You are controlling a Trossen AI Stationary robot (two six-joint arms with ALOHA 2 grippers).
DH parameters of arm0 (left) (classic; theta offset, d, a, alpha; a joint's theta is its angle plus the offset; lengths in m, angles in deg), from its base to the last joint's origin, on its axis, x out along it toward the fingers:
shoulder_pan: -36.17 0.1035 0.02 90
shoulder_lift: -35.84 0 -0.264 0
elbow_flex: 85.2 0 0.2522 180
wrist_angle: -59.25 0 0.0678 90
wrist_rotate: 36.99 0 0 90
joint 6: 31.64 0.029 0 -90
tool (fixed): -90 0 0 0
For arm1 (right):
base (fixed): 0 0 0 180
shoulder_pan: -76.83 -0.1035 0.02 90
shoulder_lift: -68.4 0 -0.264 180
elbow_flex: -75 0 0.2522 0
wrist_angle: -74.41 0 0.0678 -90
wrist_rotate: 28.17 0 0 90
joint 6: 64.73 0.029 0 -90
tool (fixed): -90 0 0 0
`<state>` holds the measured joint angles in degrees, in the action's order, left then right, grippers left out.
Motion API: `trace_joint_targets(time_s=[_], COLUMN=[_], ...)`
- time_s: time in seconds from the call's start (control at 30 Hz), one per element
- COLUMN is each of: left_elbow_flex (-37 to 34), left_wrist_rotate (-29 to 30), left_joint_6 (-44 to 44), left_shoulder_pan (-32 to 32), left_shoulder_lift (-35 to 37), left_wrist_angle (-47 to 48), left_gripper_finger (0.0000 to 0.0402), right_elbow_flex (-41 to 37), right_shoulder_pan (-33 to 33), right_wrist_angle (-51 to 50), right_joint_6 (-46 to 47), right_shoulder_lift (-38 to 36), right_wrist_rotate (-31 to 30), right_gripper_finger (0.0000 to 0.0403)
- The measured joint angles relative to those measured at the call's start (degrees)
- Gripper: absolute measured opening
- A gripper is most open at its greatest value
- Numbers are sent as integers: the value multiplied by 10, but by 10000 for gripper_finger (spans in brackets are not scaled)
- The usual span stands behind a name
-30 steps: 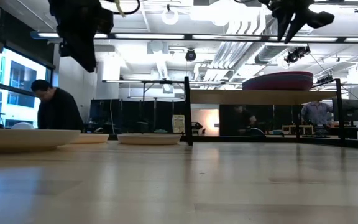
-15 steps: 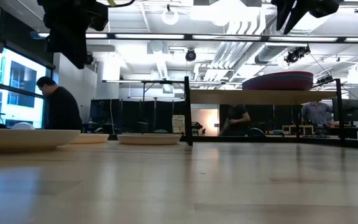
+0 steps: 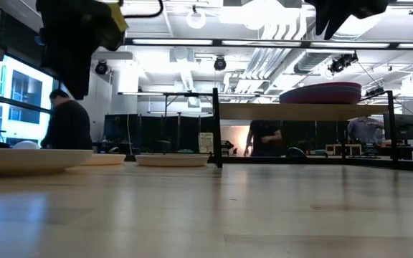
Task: Place and stack plates onto a shelf
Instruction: Stack the white plate on top of the pink plate on the shelf
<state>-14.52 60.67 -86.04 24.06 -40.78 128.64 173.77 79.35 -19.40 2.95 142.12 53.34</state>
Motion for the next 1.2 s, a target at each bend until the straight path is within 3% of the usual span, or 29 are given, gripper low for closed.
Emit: trace_joint_targets(time_s=[0.73,1.2], left_elbow_flex=[0,0], left_wrist_rotate=[-33,-63], left_joint_6=[-80,-63], left_shoulder_pan=[-30,-31], left_shoulder_lift=[-163,-218], left_wrist_angle=[-1,-32], left_gripper_finger=[90,90], right_elbow_flex=[0,0], right_shoulder_pan=[-23,-23], right_wrist_angle=[6,7], right_joint_6=[-50,-61], right_shoulder_lift=[24,24], right_wrist_rotate=[5,5], right_gripper_finger=[67,67])
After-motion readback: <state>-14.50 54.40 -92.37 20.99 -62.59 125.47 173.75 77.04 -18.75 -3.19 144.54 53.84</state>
